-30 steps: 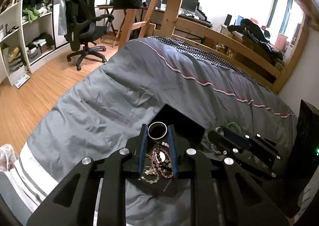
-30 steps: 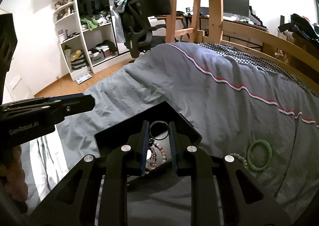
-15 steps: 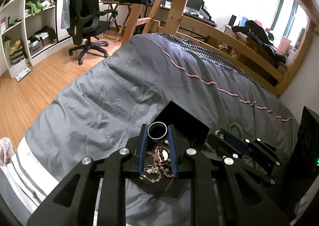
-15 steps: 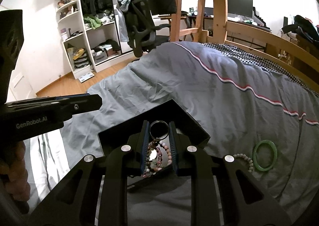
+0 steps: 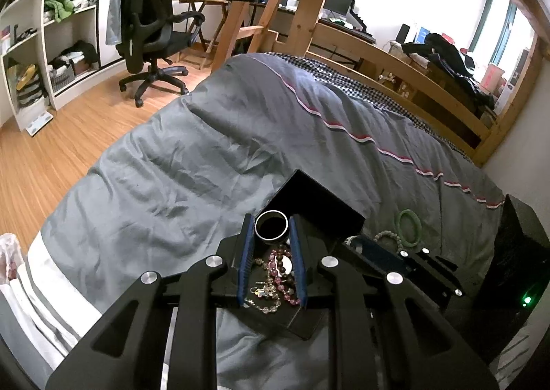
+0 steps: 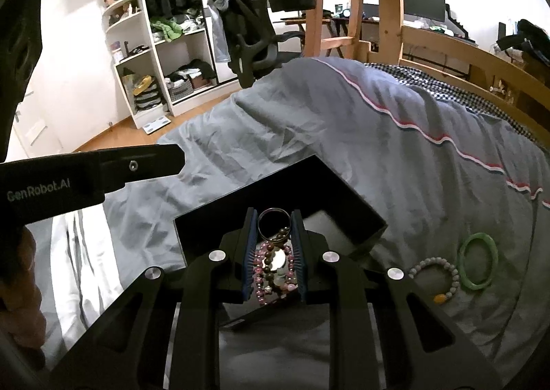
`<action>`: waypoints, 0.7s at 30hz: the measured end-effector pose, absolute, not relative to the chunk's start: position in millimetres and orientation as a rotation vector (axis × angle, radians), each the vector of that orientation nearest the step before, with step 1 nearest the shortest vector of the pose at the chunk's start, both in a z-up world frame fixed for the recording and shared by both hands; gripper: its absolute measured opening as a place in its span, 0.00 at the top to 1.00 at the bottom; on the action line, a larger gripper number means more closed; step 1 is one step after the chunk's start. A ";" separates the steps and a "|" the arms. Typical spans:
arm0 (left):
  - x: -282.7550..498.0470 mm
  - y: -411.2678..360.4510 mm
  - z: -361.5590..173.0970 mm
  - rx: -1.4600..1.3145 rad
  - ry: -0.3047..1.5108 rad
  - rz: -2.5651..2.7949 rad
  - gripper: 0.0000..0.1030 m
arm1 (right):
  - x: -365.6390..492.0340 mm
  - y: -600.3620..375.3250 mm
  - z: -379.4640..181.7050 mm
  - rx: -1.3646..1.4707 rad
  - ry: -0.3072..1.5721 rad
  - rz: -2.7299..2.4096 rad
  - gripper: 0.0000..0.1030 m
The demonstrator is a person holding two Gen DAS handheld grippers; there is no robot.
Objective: Organize jewelry
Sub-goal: 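Open both tools to release the rings and withdraw toward the bed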
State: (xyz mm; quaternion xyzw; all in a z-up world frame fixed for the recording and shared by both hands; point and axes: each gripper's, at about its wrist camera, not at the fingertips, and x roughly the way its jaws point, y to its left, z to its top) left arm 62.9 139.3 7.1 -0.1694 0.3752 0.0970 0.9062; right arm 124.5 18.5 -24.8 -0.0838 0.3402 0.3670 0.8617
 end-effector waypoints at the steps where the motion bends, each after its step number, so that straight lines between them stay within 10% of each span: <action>1: 63.0 139.0 6.7 -0.350 0.776 0.200 0.81 | 124.6 18.8 -25.6 -0.176 0.716 0.769 0.80; 6: 63.9 136.9 5.3 -0.349 0.786 0.197 0.81 | 126.0 18.9 -28.5 -0.176 0.726 0.765 0.80; 8: 63.6 137.8 5.1 -0.354 0.789 0.214 0.65 | 126.0 22.5 -31.1 -0.184 0.739 0.783 0.78; 9: 62.3 138.6 5.8 -0.361 0.780 0.217 0.46 | 126.7 24.6 -34.1 -0.190 0.760 0.795 0.60; 11: 59.4 139.7 8.8 -0.355 0.759 0.245 0.40 | 123.0 26.2 -38.5 -0.210 0.732 0.769 0.19; 21: 51.1 137.4 22.3 -0.389 0.658 0.236 0.06 | 153.4 -44.5 -11.8 -0.132 0.648 0.503 0.04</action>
